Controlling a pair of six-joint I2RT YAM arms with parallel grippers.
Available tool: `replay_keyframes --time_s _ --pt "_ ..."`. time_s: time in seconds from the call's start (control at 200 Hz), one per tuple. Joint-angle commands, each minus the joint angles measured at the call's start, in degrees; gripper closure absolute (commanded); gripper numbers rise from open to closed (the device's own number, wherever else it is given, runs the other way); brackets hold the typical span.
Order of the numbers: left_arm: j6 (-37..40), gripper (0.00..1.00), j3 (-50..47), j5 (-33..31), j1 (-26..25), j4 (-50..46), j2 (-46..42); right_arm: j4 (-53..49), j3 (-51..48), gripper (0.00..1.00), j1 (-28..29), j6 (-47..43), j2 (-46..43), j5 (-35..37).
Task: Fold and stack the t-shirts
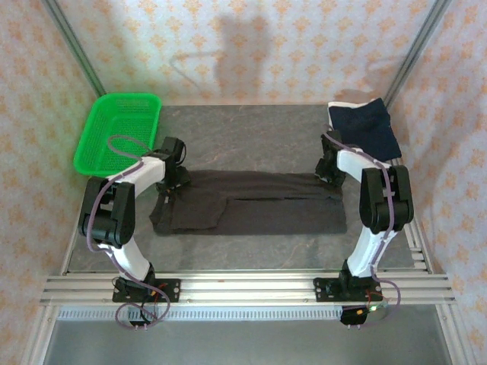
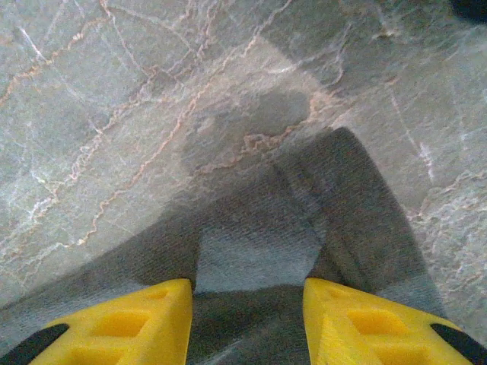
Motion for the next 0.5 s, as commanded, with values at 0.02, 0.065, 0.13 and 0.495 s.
replay_keyframes --time_s 0.02,0.065,0.13,0.495 --pt "0.2 0.32 2.4 -7.1 -3.5 -6.3 -6.3 -1.5 0.3 0.57 0.3 -0.2 -4.2 -0.9" --pt "-1.0 0.32 2.4 -8.0 -4.9 -7.2 -7.7 -0.9 -0.7 0.57 1.0 0.4 -5.5 -1.5" --pt "-3.7 0.33 0.5 -2.6 -5.4 -4.4 -9.5 0.8 -2.2 0.57 2.9 1.4 -7.2 -1.4" --pt "-7.5 0.37 -2.7 0.5 -9.3 4.1 2.5 2.9 -4.7 0.57 11.1 3.0 -2.8 -1.6"
